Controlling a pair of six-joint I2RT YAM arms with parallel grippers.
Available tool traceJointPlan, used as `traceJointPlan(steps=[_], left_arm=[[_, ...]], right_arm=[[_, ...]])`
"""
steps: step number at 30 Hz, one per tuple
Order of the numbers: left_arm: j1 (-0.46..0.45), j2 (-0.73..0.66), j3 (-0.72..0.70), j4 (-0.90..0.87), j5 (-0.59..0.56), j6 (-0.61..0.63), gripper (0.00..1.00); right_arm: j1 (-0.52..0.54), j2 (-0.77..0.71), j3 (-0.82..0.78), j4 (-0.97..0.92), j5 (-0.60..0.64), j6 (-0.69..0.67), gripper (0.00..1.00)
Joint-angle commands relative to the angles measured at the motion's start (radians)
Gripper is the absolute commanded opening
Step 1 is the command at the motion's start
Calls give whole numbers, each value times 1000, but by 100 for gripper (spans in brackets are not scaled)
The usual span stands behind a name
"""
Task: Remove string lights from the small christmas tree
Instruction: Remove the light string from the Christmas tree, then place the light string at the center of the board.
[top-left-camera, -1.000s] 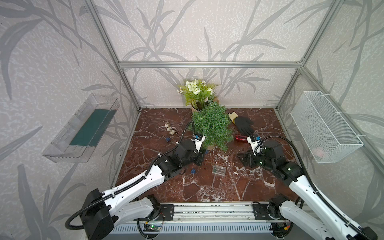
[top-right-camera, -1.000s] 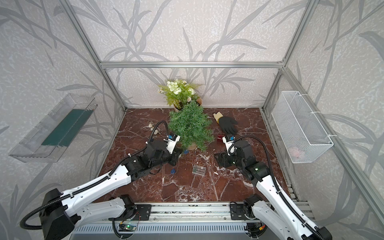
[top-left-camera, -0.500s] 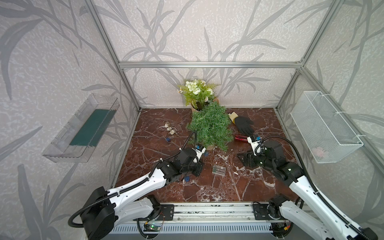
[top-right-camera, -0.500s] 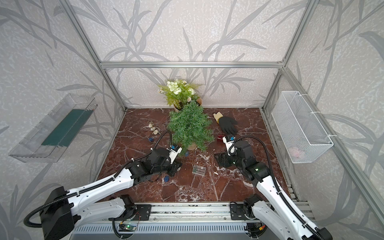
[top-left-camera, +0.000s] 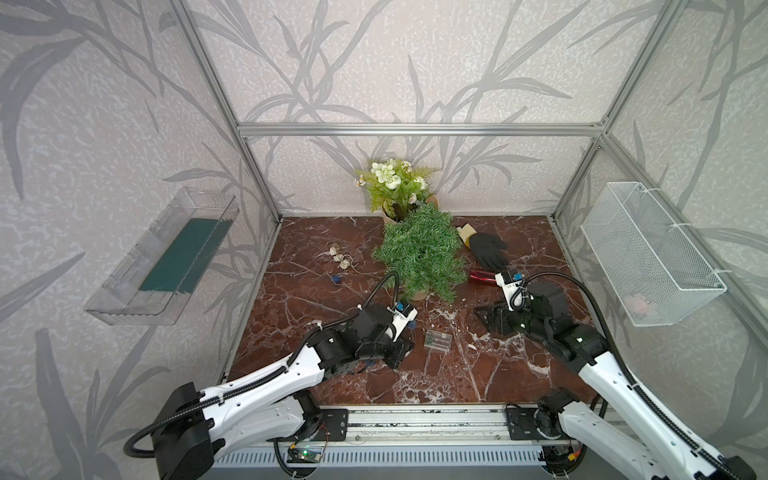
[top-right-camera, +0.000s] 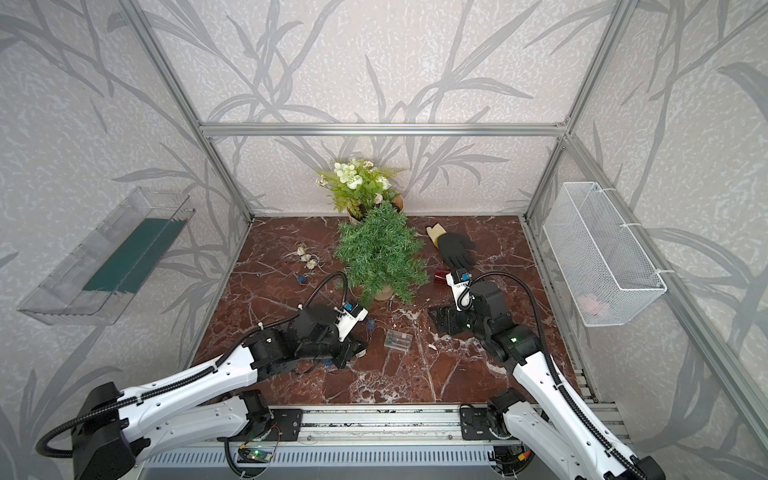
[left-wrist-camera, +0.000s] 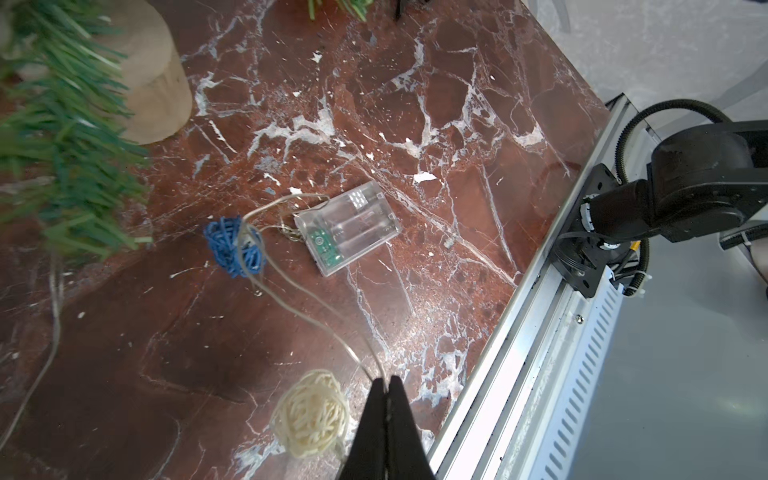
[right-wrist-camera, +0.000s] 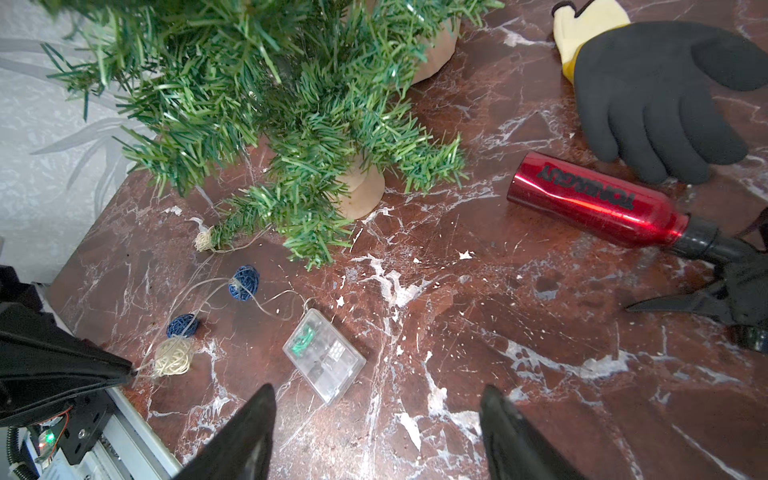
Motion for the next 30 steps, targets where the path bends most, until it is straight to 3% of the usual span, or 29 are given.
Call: traceJointPlan(steps=[1, 5, 10, 15, 19, 24, 30], left_arm=[[-2, -60, -38, -91, -221, -74, 0], [0, -169, -92, -177, -415, -198, 0], [5, -251, -135, -277, -539, -335, 0], [59, -239, -135, -327, -612, -431, 0], [231, -205, -104, -373, -607, -472, 0], [474, -175, -34, -343, -580, -387, 0], [759, -7, 80, -151, -427, -285, 0]], right_arm=[[7, -25, -20, 7, -6, 16, 76], [8, -25, -57, 32, -13, 64, 76], [38, -2, -119, 89, -12, 141, 71], [153, 37, -163, 111, 57, 194, 61], [238, 77, -177, 112, 108, 220, 61], [245, 87, -186, 105, 106, 232, 61], [245, 45, -192, 107, 155, 230, 61]])
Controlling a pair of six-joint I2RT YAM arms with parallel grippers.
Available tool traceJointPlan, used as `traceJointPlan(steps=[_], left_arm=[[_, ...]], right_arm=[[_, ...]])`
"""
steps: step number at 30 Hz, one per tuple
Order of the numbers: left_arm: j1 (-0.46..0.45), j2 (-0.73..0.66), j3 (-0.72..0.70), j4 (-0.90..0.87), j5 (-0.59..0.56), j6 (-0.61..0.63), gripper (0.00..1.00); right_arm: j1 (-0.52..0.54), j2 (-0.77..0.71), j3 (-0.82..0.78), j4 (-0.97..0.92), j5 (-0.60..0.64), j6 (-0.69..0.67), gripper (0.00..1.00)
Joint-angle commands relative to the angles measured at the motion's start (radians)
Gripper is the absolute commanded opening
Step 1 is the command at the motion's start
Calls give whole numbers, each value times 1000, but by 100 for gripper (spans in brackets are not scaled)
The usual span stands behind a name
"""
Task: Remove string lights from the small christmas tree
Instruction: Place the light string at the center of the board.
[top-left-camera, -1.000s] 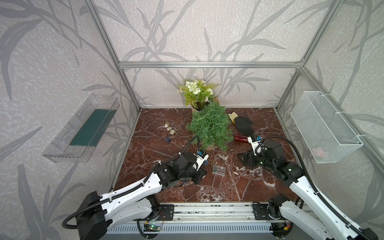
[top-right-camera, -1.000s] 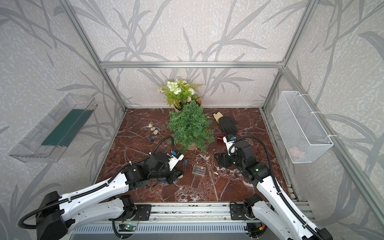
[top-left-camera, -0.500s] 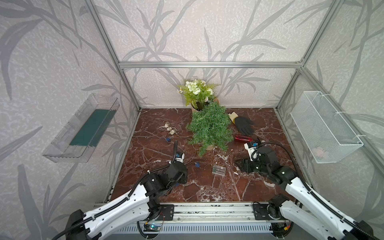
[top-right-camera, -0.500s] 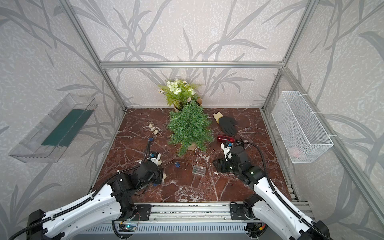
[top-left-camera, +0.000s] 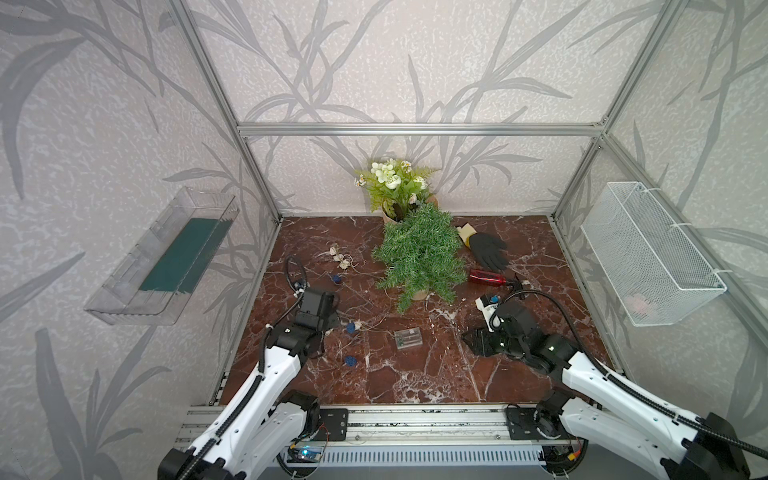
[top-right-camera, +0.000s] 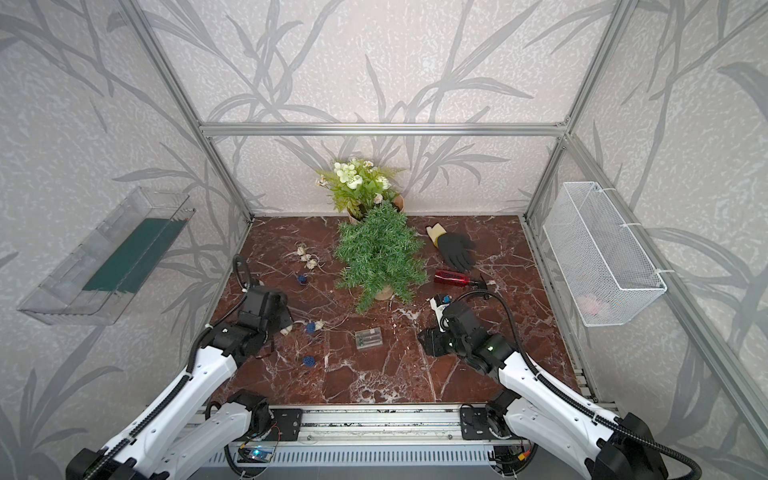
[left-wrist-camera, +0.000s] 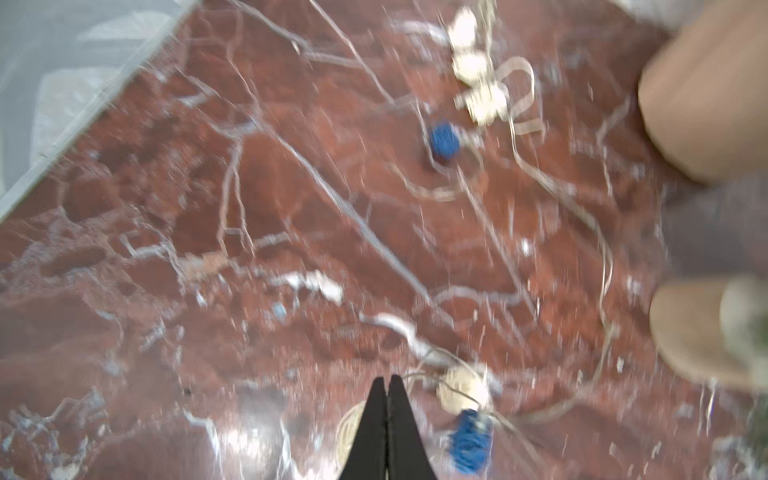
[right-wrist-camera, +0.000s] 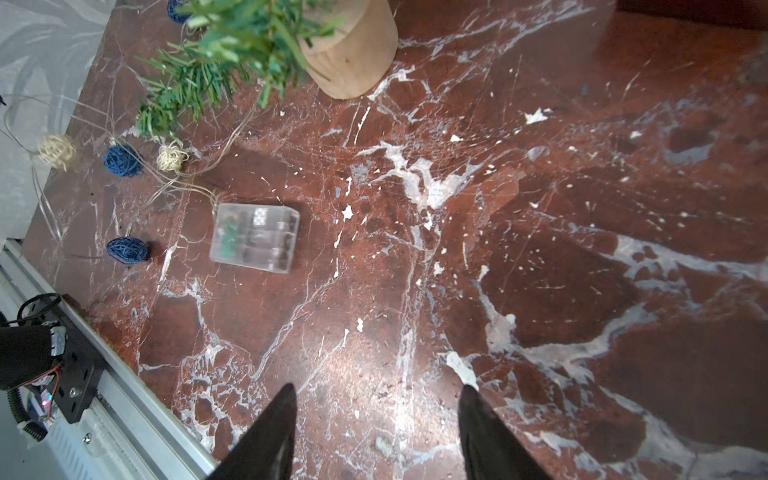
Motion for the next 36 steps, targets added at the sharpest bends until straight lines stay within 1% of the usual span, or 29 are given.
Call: traceJointPlan(steps=[1, 2, 5, 7, 11, 14, 17, 19, 21, 24, 26, 27, 28, 29, 30, 33, 34, 36], left_arm=[[103, 132, 88, 127, 102, 62, 0], [134, 196, 135, 137, 133, 72, 0], [170, 363, 283, 176, 212, 115, 0], [171, 441, 369, 208, 247, 139, 0], [172, 576, 529, 215, 269, 181, 0], [171, 631, 580, 213, 281, 193, 0], [175, 649, 567, 270, 217, 211, 0], [183, 665, 589, 278, 193, 214, 0], [185, 687, 631, 292, 206, 220, 0], [190, 747, 779, 193, 221, 250, 0], [186, 761, 824, 155, 288, 233, 0], [180, 757, 814, 164, 295, 225, 5], [170, 747, 780, 190, 288, 217, 13], [161, 735, 740, 219, 297, 204, 23], [157, 725, 704, 240, 309, 195, 31], [141, 662, 564, 294, 318, 174, 46], [139, 637, 532, 295, 312, 181, 48], [131, 572, 437, 348, 279, 214, 56]], right_arm=[[5, -26, -10, 13, 46, 3, 61], [4, -25, -6, 13, 53, 0, 61], [3, -5, 8, 23, 63, -8, 61], [2, 14, 18, 34, 64, -16, 61], [-1, 45, 31, 56, 96, -24, 62], [-15, 72, 35, 83, 103, -30, 62], [-34, 100, 52, 88, 99, -33, 62], [-48, 111, 75, 78, 90, -41, 63], [-60, 111, 107, 49, 73, -71, 63], [-64, 99, 116, 10, 131, -83, 65], [-72, 84, 81, 44, 145, -74, 67], [-81, 80, 70, 58, 137, -73, 67], [-93, 82, 64, 64, 121, -75, 67], [-104, 89, 69, 55, 110, -80, 68], [-114, 95, 81, 37, 107, -93, 69], [-155, 101, 104, 19, 123, -113, 73], [-181, 104, 112, 21, 113, -123, 75], [-243, 126, 110, 72, 92, -169, 80]])
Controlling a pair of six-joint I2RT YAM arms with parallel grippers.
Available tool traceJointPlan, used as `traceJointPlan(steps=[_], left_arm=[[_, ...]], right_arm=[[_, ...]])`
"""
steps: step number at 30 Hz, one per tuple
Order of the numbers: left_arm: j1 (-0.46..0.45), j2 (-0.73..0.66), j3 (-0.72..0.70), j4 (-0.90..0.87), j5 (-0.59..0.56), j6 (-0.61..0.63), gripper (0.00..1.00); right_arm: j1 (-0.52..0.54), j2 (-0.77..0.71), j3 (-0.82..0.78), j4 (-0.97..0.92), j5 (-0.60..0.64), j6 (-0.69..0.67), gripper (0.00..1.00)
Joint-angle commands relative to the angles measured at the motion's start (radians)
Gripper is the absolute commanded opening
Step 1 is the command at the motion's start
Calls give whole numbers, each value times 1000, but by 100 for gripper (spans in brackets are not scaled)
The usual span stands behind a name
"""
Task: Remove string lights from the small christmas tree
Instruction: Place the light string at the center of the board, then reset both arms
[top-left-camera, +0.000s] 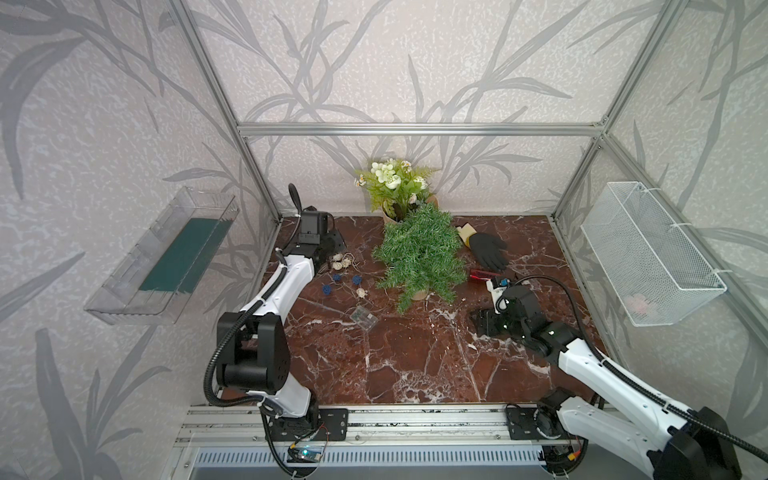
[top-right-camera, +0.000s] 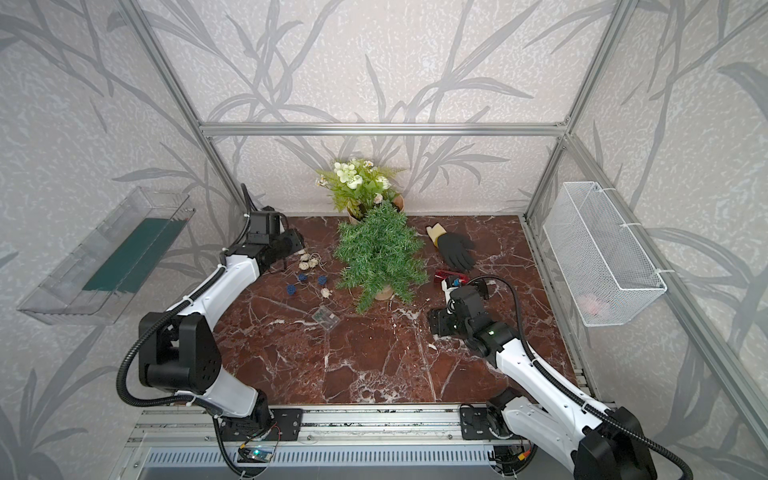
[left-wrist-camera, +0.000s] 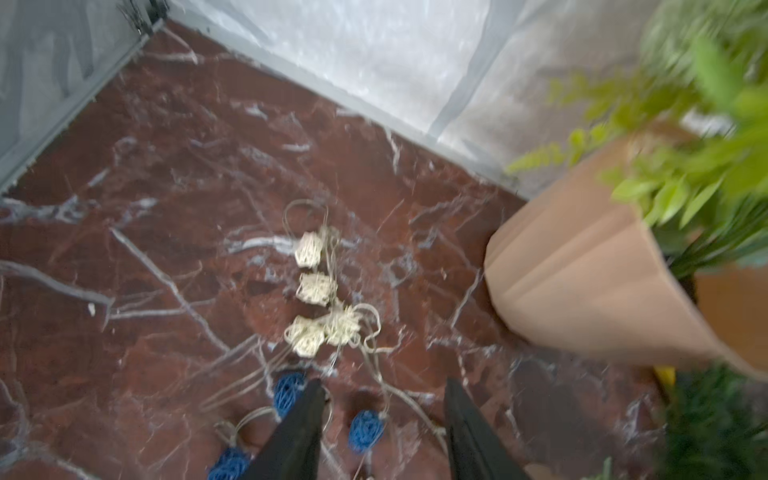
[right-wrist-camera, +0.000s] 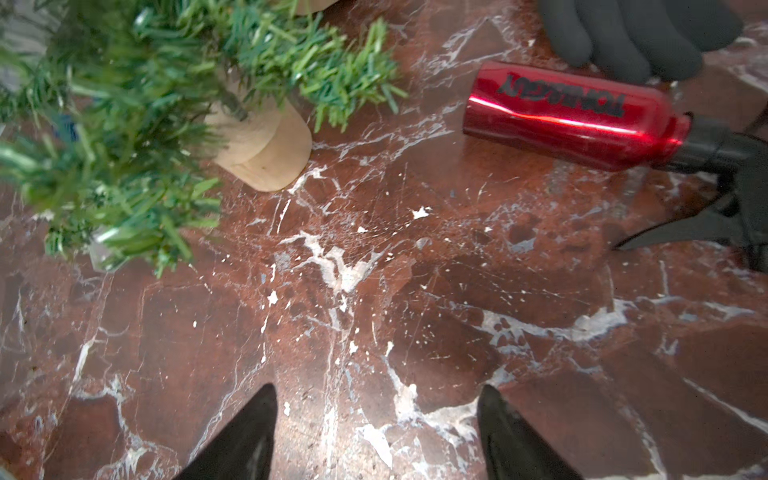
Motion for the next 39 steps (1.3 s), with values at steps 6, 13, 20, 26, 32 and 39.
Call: traceJointPlan(steps=[6, 13, 20, 26, 32, 39], left_arm=[[-24, -173, -275, 267, 25, 56, 92], [-111, -238, -474, 519, -279, 255, 99], [-108, -144, -694, 1058, -365, 496, 99], [-108, -39, -696, 1198, -339, 550, 99], [-101, -73, -819, 1401, -313, 540, 99], [-78, -207, -725, 1062, -348, 510, 99]], right_arm=[[-247, 172, 133, -24, -75, -133, 83], [-267, 122, 14, 221, 89, -272, 84], [-312, 93, -187, 640, 183, -345, 84], [-342, 242, -267, 947, 226, -351, 84], [-363, 412, -269, 1191, 150, -375, 84], [-362, 535, -199, 1151, 105, -400, 83]])
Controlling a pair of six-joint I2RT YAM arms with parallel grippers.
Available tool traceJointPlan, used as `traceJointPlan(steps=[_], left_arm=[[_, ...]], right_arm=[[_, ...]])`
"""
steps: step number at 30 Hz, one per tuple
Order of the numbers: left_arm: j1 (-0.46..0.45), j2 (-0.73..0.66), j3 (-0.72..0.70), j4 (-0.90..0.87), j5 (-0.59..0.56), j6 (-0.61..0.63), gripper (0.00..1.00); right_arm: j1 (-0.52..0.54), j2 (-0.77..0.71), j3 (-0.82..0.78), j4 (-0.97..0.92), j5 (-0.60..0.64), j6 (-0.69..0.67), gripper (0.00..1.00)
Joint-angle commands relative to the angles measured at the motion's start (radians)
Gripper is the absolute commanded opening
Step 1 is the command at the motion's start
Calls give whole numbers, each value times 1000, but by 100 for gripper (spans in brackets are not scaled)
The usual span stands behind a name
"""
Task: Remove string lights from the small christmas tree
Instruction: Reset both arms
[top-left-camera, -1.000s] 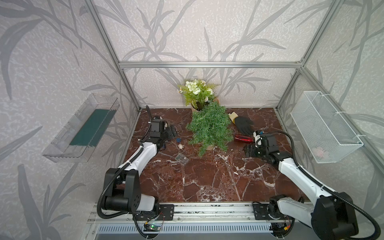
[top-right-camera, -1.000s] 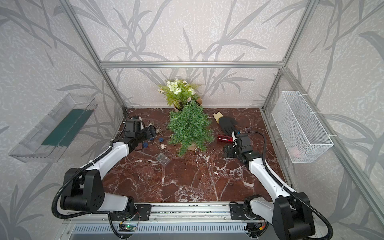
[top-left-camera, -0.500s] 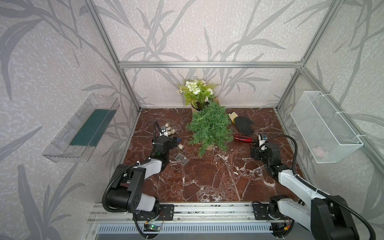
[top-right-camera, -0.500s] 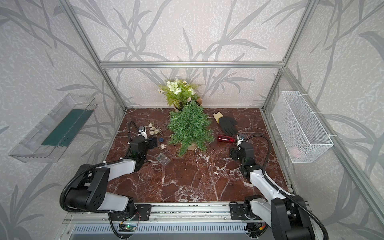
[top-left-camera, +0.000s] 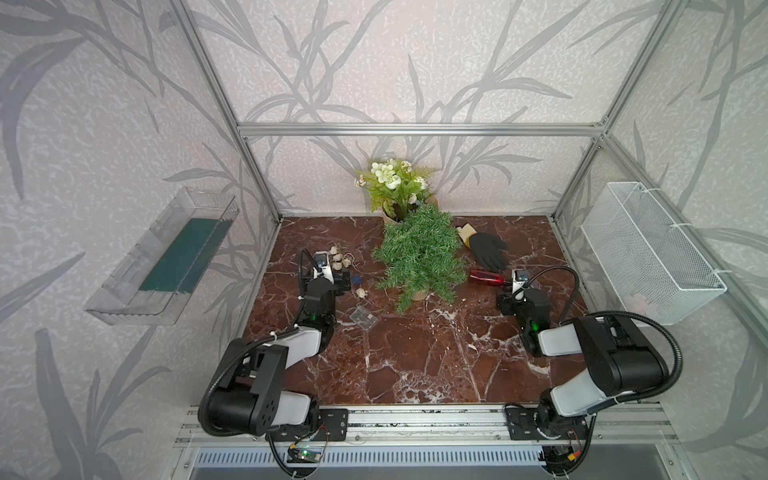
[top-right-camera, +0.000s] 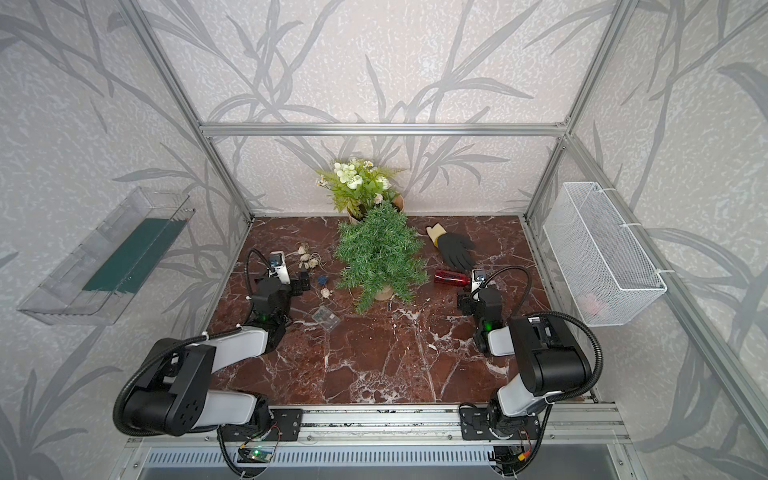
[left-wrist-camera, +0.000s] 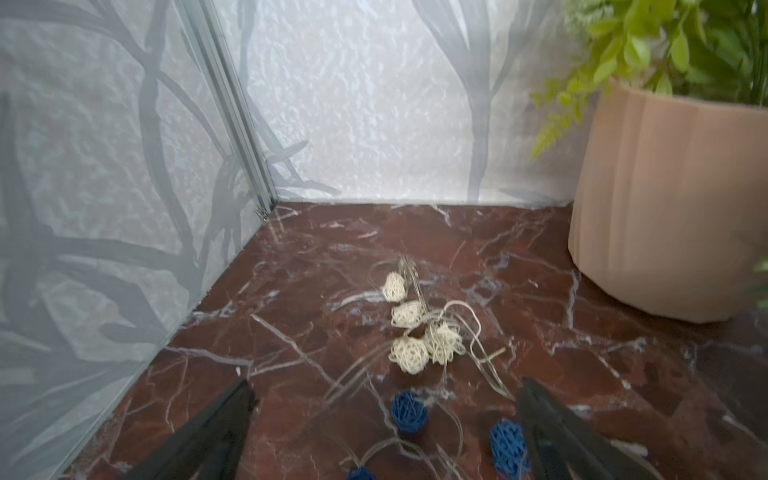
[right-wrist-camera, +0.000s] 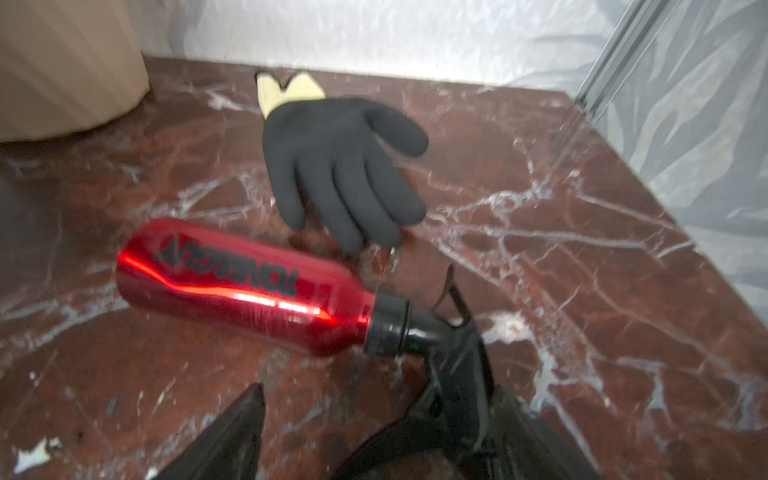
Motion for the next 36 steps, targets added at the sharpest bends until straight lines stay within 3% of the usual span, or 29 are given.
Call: traceJointPlan(steps=[1, 3, 7, 13, 19, 22, 25, 28, 31, 34, 36], left_arm=[[10, 2, 33, -29, -5, 35, 99], [13, 11, 40, -57, 2, 27, 99], [11, -28, 8, -75, -3, 39, 99], [21, -24, -54, -61, -15, 74, 99], [82, 122, -94, 101, 68, 30, 99], [140, 246, -160, 381, 130, -4, 99], [141, 159, -117, 153, 208, 9, 99], [142, 218, -83, 193, 157, 3, 99], [142, 187, -48, 64, 152, -8, 99], [142, 216, -67, 156, 140, -3, 99], [141, 200, -46, 85, 110, -24, 99]], right_arm=[[-3, -27, 87, -19, -38, -21, 84], [0, 14, 71, 78, -49, -38, 84], [2, -33, 113, -84, -69, -43, 84], [2, -25, 106, -58, -72, -44, 84], [2, -25, 106, -56, -72, -46, 84], [3, -25, 104, -54, -69, -47, 83], [5, -24, 104, -54, -66, -48, 83], [5, -24, 104, -53, -66, -48, 83], [5, -25, 104, -53, -64, -50, 83], [6, -26, 104, -53, -63, -49, 83], [6, -25, 104, -53, -63, -49, 83]])
